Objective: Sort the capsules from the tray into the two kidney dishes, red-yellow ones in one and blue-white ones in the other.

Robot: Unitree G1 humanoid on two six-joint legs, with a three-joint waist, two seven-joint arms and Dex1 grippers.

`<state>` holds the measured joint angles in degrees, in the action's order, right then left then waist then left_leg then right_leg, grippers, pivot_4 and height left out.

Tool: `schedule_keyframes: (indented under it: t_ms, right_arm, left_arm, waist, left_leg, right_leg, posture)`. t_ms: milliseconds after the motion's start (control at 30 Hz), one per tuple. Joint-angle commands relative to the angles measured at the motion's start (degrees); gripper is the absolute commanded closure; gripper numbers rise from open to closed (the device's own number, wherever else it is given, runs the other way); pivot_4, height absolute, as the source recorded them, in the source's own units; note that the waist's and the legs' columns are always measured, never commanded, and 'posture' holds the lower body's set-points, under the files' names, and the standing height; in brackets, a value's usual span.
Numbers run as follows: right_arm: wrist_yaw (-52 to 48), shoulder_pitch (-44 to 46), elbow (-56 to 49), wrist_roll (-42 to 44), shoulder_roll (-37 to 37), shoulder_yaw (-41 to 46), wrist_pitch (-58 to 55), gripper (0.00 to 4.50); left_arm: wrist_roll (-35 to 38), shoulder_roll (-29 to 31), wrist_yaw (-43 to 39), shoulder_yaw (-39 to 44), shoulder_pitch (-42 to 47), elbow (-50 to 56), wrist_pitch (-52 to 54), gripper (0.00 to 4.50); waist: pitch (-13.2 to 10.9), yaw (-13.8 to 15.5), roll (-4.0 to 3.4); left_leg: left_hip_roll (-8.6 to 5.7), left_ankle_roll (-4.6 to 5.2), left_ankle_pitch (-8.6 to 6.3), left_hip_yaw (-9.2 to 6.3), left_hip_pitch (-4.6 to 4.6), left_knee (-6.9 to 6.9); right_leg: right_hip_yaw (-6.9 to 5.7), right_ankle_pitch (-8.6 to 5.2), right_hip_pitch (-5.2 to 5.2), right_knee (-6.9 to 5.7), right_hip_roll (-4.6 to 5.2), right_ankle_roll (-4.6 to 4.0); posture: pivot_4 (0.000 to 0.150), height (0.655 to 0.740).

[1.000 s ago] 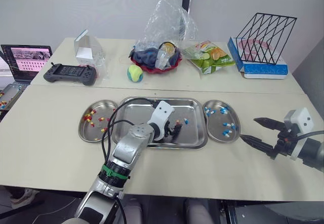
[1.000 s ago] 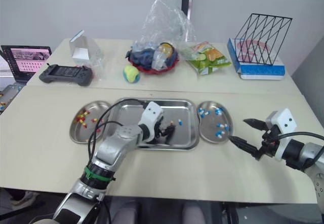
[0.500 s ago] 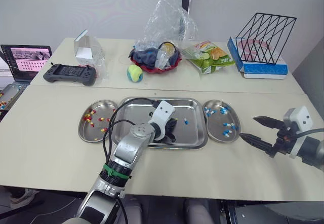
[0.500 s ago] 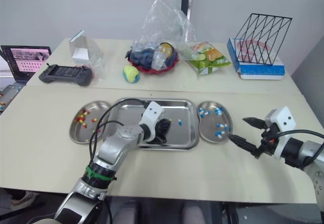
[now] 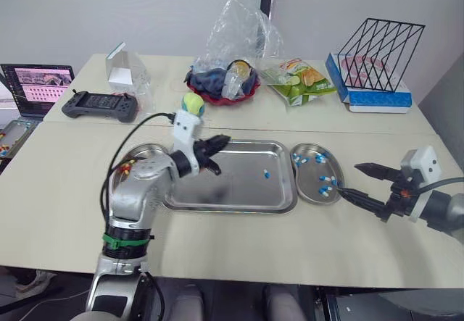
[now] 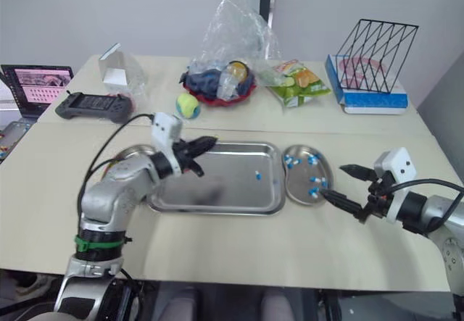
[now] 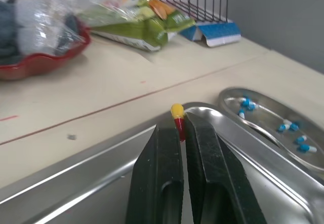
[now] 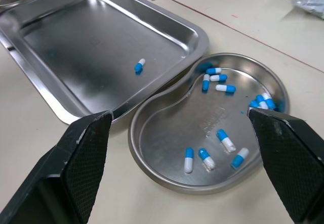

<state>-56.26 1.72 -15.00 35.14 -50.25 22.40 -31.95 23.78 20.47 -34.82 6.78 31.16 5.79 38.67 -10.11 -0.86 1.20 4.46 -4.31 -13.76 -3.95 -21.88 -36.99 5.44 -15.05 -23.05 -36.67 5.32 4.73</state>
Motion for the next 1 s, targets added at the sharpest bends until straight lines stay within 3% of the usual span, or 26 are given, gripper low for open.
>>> schedule_keyframes:
  t_ms: [33, 300, 567, 1000]
  right_arm:
    - [-1.0, 1.8, 0.6, 0.8, -0.8, -0.3, -0.2, 0.0]
    - [-2.6, 5.9, 2.6, 0.8, -0.8, -3.9, -1.6, 0.0]
    - [-3.2, 8.1, 3.7, 0.4, -0.7, -5.6, -1.3, 0.0]
    - [-4.1, 8.3, 3.4, 0.8, -1.2, -4.8, -1.4, 0.0]
  left_arm:
    - [0.1, 6.2, -0.7, 6.6, -0.1, -3.5, -2.6, 4.48]
    - [-0.4, 15.2, -2.8, 11.9, -7.0, -7.9, -6.0, 4.48]
    - [-3.0, 15.9, -0.6, 10.2, -8.8, -12.5, -6.1, 4.48]
    - [-0.6, 16.7, -1.9, 13.7, -9.2, -12.3, -8.2, 0.15]
  waist:
    - [0.0, -0.3, 0.0]
    - [0.0, 0.0, 0.0]
    - [0.0, 0.2, 0.02]
    - [0.0, -0.1, 0.02]
  left_leg:
    - [0.01, 0.01, 0.0, -0.02, 0.03, 0.03]
    - [0.01, -0.03, 0.01, -0.04, -0.06, 0.05]
    - [0.0, -0.09, 0.05, -0.11, -0.17, 0.04]
    - [0.0, -0.09, 0.05, -0.13, -0.15, 0.06]
  right_leg:
    - [0.0, 0.0, 0.0, -0.01, -0.02, 0.0]
    - [-0.04, 0.0, -0.02, 0.04, 0.01, 0.01]
    - [-0.07, -0.01, -0.02, 0.06, 0.0, 0.01]
    - [-0.08, -0.01, -0.03, 0.02, -0.01, 0.01]
  posture:
    - [0.15, 0.738]
    - [0.15, 0.738]
    - [0.15, 0.738]
    - [0.15, 0.738]
